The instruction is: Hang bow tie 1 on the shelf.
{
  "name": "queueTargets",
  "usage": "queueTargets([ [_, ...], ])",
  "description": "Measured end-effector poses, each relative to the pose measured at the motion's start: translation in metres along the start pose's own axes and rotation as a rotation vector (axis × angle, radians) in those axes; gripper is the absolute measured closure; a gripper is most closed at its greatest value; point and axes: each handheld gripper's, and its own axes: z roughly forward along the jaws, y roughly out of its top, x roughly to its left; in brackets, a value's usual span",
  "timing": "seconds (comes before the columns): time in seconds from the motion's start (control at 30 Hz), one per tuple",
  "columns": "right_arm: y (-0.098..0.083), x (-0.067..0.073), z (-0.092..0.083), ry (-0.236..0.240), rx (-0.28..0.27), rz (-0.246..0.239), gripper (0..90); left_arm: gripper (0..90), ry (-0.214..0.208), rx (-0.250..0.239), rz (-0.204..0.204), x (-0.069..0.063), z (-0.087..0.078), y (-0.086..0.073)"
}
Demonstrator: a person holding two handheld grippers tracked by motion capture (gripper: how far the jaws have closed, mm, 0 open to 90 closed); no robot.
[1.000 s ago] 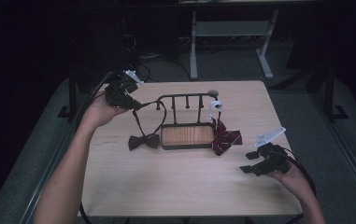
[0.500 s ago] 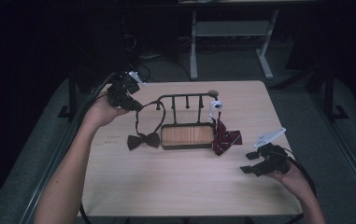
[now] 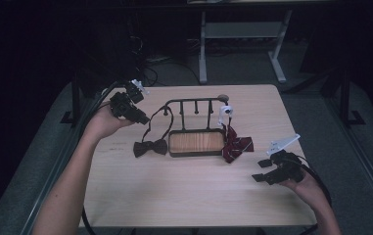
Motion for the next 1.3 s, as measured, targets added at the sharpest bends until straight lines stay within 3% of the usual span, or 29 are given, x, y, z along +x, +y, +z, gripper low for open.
queueTargets([
  [0.77,-0.004,-0.002,0.000,-0.018,-0.003,0.021,35.4,63.2,-0.020,-0.022,-0.012,-0.001,0.004,-0.026],
  [1.3,-0.004,-0.003,0.001,-0.019,-0.001,0.025,35.4,61.8,-0.035,-0.016,0.005,-0.006,0.010,-0.041],
])
